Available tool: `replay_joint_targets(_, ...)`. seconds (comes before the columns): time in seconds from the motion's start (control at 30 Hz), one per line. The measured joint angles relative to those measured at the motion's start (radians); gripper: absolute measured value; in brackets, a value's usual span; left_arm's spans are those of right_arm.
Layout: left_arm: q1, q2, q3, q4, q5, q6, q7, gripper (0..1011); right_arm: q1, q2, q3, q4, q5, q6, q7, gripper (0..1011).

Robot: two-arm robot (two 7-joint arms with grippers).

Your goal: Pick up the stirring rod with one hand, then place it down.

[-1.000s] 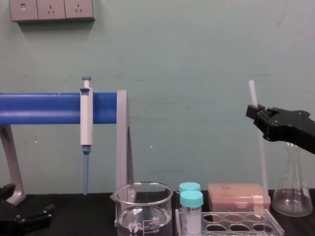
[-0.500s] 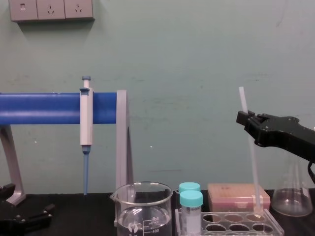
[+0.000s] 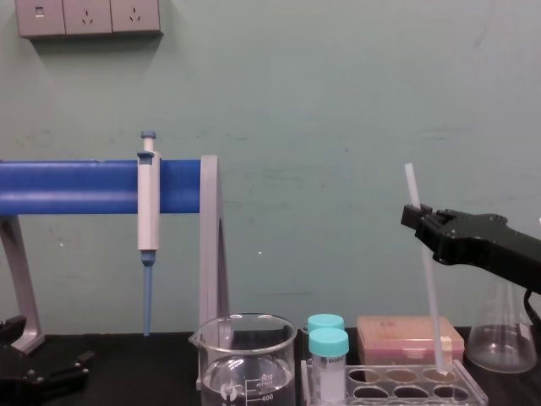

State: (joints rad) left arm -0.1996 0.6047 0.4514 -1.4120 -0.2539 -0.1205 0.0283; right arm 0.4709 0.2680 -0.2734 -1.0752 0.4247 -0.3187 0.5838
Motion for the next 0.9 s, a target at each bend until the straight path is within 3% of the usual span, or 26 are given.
replay_joint_targets(0.9, 0.0, 0.0, 0.0, 0.0, 0.0, 0.0, 0.0, 1000, 0.071, -0.018, -0.028, 0.171, -0.001, -0.015, 0.053, 68)
